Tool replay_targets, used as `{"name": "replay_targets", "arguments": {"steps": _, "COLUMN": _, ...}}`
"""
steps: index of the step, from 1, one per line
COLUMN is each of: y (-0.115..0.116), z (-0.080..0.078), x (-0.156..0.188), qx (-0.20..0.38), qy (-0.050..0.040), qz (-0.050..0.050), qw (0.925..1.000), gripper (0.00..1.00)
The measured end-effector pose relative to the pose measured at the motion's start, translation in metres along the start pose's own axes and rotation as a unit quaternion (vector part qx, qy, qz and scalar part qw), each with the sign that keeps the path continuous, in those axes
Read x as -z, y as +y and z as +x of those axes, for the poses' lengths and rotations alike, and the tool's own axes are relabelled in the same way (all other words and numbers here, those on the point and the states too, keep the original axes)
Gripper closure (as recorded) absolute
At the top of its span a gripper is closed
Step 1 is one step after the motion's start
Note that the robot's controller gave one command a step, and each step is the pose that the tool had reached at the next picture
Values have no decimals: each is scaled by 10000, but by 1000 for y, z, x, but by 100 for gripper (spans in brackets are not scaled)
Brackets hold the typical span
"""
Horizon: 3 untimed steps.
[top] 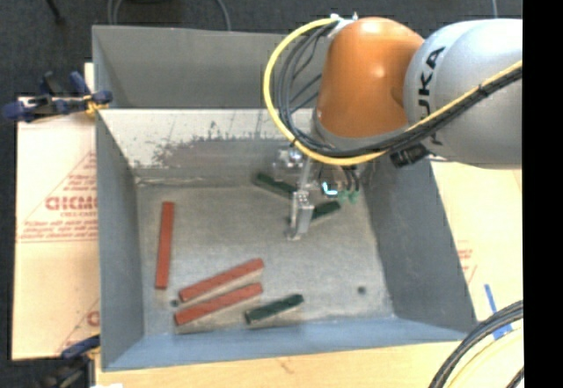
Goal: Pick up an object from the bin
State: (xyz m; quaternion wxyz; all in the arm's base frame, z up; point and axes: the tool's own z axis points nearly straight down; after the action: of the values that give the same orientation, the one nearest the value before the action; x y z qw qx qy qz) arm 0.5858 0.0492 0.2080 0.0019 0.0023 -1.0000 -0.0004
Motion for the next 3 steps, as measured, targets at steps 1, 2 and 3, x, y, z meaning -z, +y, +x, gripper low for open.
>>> {"name": "replay_targets", "arguments": {"steps": 1, "y": 0, "z": -1, "x": 5, "qx": -3, "qy": -39, "qz": -3, "qw": 10000, "gripper": 0}}
{"name": "replay_targets", "arguments": {"steps": 2, "y": -24, "z": -7, "x": -25, "qx": -100, "qy": -98, "qz": -14, "qw": 9999, "gripper": 0}}
{"name": "replay_targets", "arguments": {"steps": 3, "y": -73, "z": -14, "x": -83, "qx": -386, "qy": -27, "qz": 5, "qw": 9993, "gripper": 0}}
